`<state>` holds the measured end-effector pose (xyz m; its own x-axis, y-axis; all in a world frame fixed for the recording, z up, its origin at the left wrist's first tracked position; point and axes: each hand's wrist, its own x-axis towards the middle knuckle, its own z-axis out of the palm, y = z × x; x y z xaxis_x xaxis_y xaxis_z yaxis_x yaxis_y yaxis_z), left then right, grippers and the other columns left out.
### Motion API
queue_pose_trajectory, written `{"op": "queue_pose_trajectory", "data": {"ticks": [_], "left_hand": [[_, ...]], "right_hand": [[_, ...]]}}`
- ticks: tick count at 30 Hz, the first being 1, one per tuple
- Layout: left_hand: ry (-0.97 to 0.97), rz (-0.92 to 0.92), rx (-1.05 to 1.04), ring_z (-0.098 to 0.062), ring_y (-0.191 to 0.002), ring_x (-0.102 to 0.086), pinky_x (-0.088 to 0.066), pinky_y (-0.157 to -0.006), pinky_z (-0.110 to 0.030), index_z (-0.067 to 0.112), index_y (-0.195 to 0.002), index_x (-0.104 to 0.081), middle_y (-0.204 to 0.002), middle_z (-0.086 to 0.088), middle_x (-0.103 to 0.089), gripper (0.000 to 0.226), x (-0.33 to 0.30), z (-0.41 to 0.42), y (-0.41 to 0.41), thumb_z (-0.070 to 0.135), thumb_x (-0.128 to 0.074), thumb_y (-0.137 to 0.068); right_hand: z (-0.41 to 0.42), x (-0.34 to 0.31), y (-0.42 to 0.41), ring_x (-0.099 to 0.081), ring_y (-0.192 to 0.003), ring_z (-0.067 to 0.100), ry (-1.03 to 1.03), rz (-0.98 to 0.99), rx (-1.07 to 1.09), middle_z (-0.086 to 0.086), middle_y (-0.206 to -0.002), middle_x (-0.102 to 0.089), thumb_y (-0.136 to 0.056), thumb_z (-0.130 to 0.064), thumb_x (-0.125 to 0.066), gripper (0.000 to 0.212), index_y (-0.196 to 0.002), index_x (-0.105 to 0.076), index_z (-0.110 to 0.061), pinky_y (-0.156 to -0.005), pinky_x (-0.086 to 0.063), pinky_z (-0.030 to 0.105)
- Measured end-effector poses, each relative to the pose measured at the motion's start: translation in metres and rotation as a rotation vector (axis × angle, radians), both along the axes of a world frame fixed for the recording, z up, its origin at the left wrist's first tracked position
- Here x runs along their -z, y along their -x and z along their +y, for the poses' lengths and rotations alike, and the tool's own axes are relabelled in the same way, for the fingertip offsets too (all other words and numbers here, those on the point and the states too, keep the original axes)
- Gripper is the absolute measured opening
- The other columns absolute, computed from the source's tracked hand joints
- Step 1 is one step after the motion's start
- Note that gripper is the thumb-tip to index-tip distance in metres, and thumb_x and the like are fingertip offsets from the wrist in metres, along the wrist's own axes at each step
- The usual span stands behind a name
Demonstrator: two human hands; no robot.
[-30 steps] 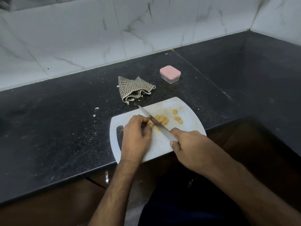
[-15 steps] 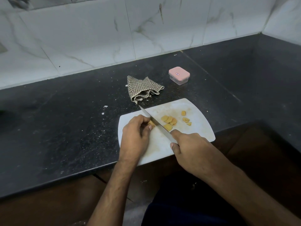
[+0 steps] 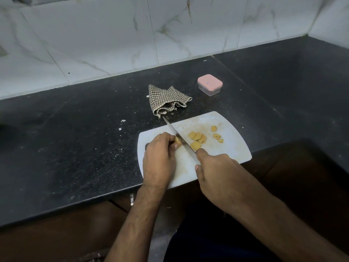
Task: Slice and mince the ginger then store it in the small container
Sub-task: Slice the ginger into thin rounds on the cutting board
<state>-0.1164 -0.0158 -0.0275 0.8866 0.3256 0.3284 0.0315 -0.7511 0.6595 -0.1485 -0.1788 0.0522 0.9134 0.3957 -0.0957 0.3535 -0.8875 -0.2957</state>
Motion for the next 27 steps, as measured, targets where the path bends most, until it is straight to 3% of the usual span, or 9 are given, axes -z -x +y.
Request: {"op": "queue_pose_trajectory", "data": {"ticks": [6, 19, 27], "left_hand": [[-0.037, 0.053, -0.024, -0.011, -0.092, -0.053, -0.037, -0.075, -0.029, 0.021, -0.102, -0.064, -0.104, 0.008, -0.066, 0.008, -0.004, -0.007, 0.001, 0.014, -0.06, -0.099], [-0.04, 0.043, 0.028, -0.011, -0.085, -0.055, -0.037, -0.072, -0.026, 0.02, -0.095, -0.068, -0.095, 0.009, -0.067, 0.008, -0.008, 0.002, -0.002, 0.014, -0.064, -0.097], [-0.025, -0.037, 0.05, -0.012, -0.084, -0.057, -0.047, -0.077, -0.034, 0.016, -0.092, -0.067, -0.09, 0.006, -0.067, 0.007, 0.002, 0.004, -0.003, 0.01, -0.066, -0.094]], "right_hand": [[-0.001, -0.004, 0.001, -0.061, -0.1, 0.021, 0.021, 0.021, 0.011, 0.002, -0.109, -0.061, -0.102, -0.028, -0.045, 0.033, -0.135, -0.038, -0.027, -0.085, -0.058, 0.037], [0.014, -0.007, -0.001, -0.061, -0.098, 0.022, 0.07, 0.118, 0.036, 0.005, -0.111, -0.059, -0.101, -0.02, -0.049, 0.039, -0.138, -0.039, -0.019, -0.083, -0.056, 0.033], [0.016, -0.014, -0.006, -0.05, -0.087, 0.019, 0.097, 0.153, 0.027, 0.002, -0.09, -0.044, -0.1, -0.018, -0.042, 0.034, -0.134, -0.04, -0.018, -0.072, -0.045, 0.031]]}}
